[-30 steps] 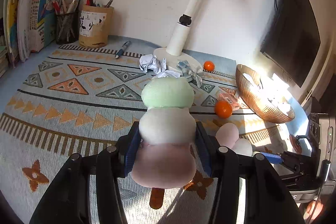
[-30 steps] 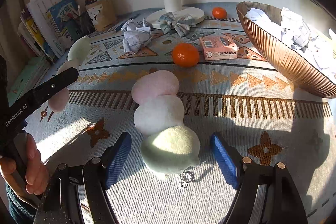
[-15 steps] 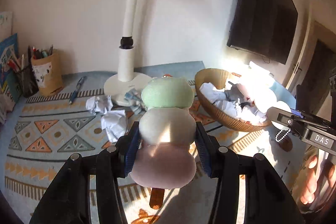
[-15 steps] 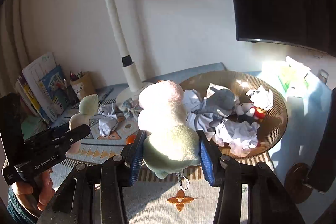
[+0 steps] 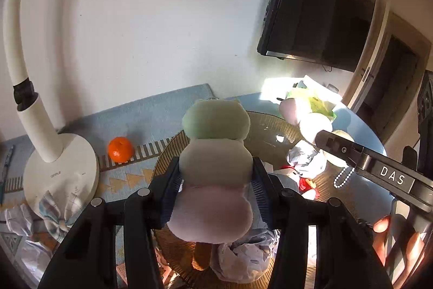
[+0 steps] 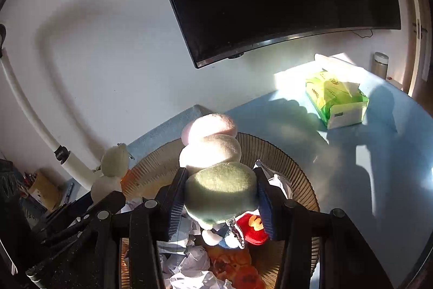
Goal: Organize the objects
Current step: 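Carry both plush sticks over the bowl and open both tools, then move both tools back toward the crumpled paper near the lamp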
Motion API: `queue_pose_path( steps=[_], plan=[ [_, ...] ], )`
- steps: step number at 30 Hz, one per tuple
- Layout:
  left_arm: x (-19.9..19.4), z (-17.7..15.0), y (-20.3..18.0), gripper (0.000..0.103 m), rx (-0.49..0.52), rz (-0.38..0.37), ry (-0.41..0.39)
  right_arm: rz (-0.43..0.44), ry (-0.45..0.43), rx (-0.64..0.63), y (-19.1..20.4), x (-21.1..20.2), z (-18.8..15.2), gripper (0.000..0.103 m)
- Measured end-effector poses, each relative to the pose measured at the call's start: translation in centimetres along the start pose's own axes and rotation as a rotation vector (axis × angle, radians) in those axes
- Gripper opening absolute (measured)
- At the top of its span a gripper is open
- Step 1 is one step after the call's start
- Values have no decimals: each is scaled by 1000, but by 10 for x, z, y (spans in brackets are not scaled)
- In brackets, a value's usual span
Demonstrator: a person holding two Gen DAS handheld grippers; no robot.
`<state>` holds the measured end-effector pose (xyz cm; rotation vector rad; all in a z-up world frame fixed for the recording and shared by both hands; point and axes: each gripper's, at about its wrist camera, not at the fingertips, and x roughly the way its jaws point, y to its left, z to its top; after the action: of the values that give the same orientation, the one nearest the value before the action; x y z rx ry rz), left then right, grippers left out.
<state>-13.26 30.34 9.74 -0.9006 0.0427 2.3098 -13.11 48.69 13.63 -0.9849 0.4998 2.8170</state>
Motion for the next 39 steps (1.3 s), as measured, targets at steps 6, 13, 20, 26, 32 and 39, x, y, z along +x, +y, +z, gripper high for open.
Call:
queue_pose_path(
  steps=[6, 13, 20, 26, 32, 39],
  plan=[
    [-3, -6, -3, 96, 15, 9, -32, 4, 37, -24, -5, 8, -8, 68],
    [-94, -16, 33, 96, -48, 3, -112, 77, -56, -56, 13, -61, -22, 69],
    [-211, -67, 99, 102, -162, 191, -251, 274, -35, -197, 83, -106, -80, 86],
    [-217, -141, 155, 102, -189, 392, -172, 352, 21, -254, 123, -78, -153, 86],
    [-196, -181, 181, 102, -233, 354, -104, 312, 56, -264, 129, -38, -181, 86],
    [-187, -184, 172, 102, -203, 374, -58, 190, 88, -315, 138, -24, -185, 93]
  ],
)
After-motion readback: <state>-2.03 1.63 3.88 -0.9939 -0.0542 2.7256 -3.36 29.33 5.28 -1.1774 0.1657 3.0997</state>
